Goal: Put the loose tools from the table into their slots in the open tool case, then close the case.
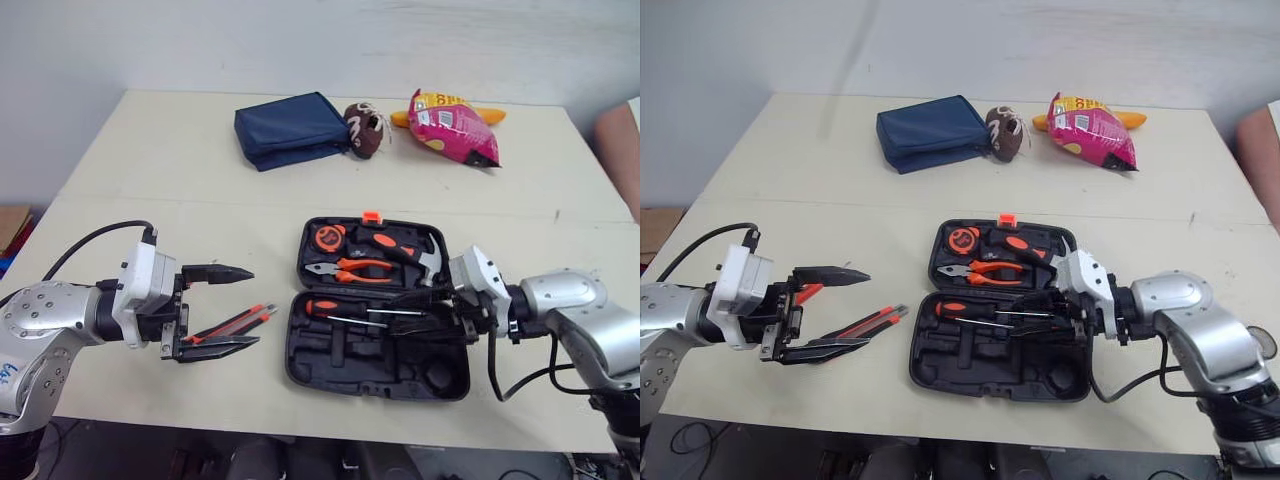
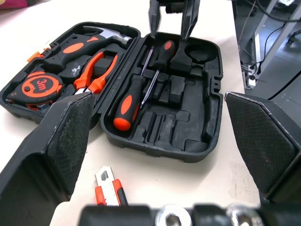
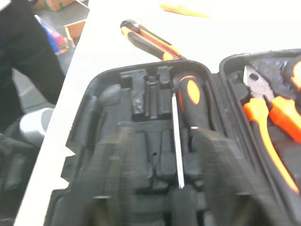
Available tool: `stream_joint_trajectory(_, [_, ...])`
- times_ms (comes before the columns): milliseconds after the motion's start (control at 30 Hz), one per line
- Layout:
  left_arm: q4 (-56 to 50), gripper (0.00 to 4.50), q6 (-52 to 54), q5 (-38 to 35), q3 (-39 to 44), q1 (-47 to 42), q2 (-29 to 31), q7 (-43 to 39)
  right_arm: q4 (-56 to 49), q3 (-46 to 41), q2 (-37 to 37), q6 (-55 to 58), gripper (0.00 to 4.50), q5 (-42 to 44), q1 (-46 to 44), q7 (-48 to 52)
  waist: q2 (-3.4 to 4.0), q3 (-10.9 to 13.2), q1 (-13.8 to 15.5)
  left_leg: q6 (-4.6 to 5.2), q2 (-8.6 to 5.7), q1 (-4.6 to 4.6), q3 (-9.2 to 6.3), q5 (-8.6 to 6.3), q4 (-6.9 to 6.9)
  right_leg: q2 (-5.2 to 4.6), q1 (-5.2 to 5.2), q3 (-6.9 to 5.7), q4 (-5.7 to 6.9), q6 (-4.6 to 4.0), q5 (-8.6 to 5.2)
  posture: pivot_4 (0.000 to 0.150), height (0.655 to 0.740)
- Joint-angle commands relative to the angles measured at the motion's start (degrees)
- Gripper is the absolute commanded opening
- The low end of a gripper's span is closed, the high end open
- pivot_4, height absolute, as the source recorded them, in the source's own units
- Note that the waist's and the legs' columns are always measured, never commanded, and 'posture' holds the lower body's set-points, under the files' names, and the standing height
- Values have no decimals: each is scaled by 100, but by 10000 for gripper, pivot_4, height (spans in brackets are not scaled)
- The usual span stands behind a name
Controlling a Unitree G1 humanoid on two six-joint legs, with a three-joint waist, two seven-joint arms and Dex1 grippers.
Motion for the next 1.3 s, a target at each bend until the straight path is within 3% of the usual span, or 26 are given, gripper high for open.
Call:
stream_joint_trajectory(33, [-144, 45000, -92, 8, -77, -98, -34, 38, 387, 86, 184, -676, 486, -405, 57, -79, 1, 0, -1, 1, 0, 0, 1, 0, 3, 0, 1, 0, 1, 0, 1, 1500, 7400])
stream_joint_trajectory(467, [-52, 45000, -115, 59, -125, -135, -31, 64, 1689, 478, 317, -1730, 486, -1273, 281, -54, -6, -4, -7, 1, 0, 25, 2, 0, 6, 1, 24, 1, 6, 0, 1, 1500, 7400])
stream_joint_trajectory(800, [120, 45000, -173, 198, -84, 53, -41, 48, 1187, 1056, 203, -966, 486, -1886, 221, -568, -119, -89, -27, -2, 9, 47, 0, 1, -7, 0, 36, -9, 9, -24, 15, 1500, 7400])
stream_joint_trajectory(933, [238, 45000, -345, 326, 15, 64, -81, 116, 622, 400, 310, -860, 486, -881, 283, -353, -127, -93, -17, 4, 12, 48, -1, 3, -16, -2, 34, -17, 6, -40, 22, 1500, 7400])
stream_joint_trajectory(1133, [916, 45000, -722, 584, 688, 289, -22, 215, 470, -1069, 186, -1451, 486, 192, 453, -67, -48, -44, 1, 1, 9, 19, 2, 6, -22, -1, 4, -17, 3, -41, 20, 1500, 7400])
stream_joint_trajectory(1167, [1124, 45000, -701, 565, 921, 357, 0, 255, 468, -1389, -81, -882, 486, 546, 601, -6, -46, -43, 4, 0, 10, 18, 1, 6, -22, 0, 2, -19, 2, -40, 19, 1500, 7400])
stream_joint_trajectory(1267, [1908, 45000, -903, 725, 1498, 544, 114, 226, 742, -2067, -249, -1073, 9746, 525, 899, -180, -41, -39, 15, -1, 10, 18, 1, 3, -28, 0, 2, -19, -6, -37, 13, 1500, 7400])
stream_joint_trajectory(1300, [2162, 45000, -1024, 841, 1666, 665, 184, 181, 990, -2282, -387, -1415, 14830, 293, 1123, -96, -43, -40, 12, -1, 11, 18, 1, 1, -28, 0, 2, -21, -8, -39, 10, 1500, 7400])
